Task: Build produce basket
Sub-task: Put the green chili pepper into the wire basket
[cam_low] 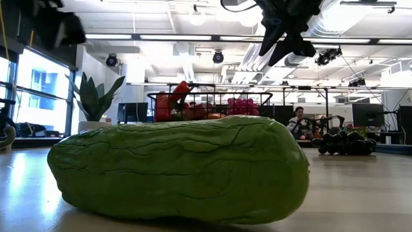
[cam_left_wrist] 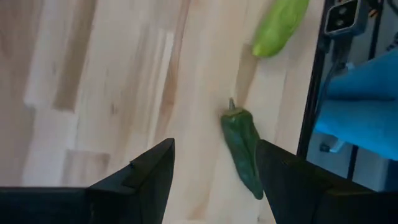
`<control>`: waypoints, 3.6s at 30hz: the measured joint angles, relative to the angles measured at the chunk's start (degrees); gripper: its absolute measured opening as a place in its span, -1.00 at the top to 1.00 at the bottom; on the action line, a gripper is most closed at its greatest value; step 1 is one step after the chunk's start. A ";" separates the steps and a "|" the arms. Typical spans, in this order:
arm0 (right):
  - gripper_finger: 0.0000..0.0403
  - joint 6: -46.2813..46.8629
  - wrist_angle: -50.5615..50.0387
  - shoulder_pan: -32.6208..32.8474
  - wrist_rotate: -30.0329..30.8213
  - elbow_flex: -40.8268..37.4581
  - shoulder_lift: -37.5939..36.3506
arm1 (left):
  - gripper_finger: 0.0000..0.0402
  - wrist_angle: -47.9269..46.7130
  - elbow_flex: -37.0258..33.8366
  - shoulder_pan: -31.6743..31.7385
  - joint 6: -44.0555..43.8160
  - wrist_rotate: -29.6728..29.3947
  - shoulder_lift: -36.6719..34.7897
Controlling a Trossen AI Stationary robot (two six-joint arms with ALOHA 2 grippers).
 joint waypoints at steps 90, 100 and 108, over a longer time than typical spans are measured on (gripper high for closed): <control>0.24 -5.89 -2.99 6.20 -0.80 0.00 0.00 | 0.55 30.16 -7.91 -10.27 -31.54 -22.34 17.98; 0.24 -4.34 -2.99 9.66 0.52 0.00 0.00 | 0.55 32.37 -7.85 4.92 -18.58 -21.96 9.03; 0.24 0.24 -2.99 11.29 1.69 -0.02 0.00 | 0.54 38.05 -7.83 16.85 -9.31 -20.72 3.65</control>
